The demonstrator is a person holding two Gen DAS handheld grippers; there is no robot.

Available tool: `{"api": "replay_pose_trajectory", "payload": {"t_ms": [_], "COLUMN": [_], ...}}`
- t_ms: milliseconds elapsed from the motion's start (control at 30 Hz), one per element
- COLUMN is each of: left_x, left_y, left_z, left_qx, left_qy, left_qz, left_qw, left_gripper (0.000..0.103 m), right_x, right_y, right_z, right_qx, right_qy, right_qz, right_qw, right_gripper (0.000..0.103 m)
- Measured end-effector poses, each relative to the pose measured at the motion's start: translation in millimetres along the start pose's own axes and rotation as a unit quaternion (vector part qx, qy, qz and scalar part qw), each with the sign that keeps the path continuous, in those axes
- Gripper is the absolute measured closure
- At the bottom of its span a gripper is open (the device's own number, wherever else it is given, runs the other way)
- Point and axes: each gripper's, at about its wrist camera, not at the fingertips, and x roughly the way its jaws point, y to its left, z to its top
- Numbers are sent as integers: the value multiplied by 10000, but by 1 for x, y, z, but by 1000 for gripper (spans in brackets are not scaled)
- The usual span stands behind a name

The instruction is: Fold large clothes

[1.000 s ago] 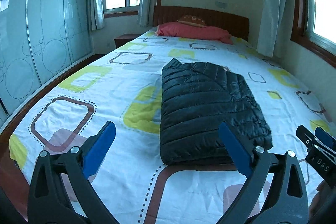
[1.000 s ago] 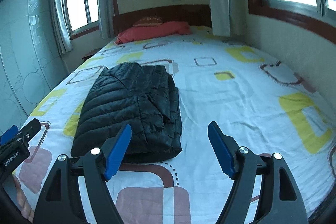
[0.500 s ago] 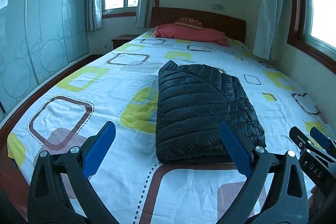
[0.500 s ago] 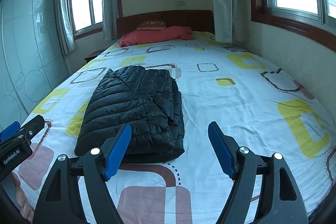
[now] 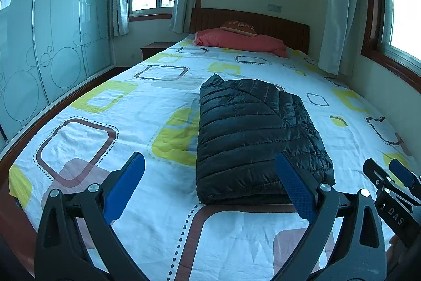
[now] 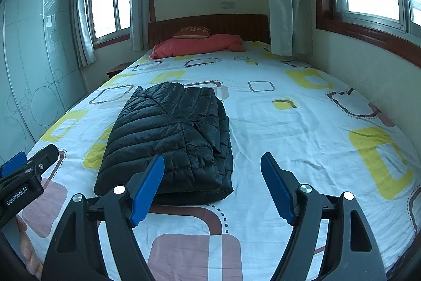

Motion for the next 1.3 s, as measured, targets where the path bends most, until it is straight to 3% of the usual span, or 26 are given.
{"api": "replay_pose_trajectory", "payload": {"t_ms": [600, 1300], "left_x": [-7, -12], "left_y": [1, -7], "left_z": [-1, -1], "left_qx": [97, 262], "left_qy": [-57, -69], "left_qz": [118, -152], "left_qw": [9999, 9995], "left_gripper": [4, 2], "right_x": [-3, -7], "right_y": [2, 5], "right_z": [1, 0], "right_qx": [-5, 9], "right_qy": [-22, -24], "right_qz": [11, 22], "right_qw": [10000, 10000], "right_gripper": [28, 28]}}
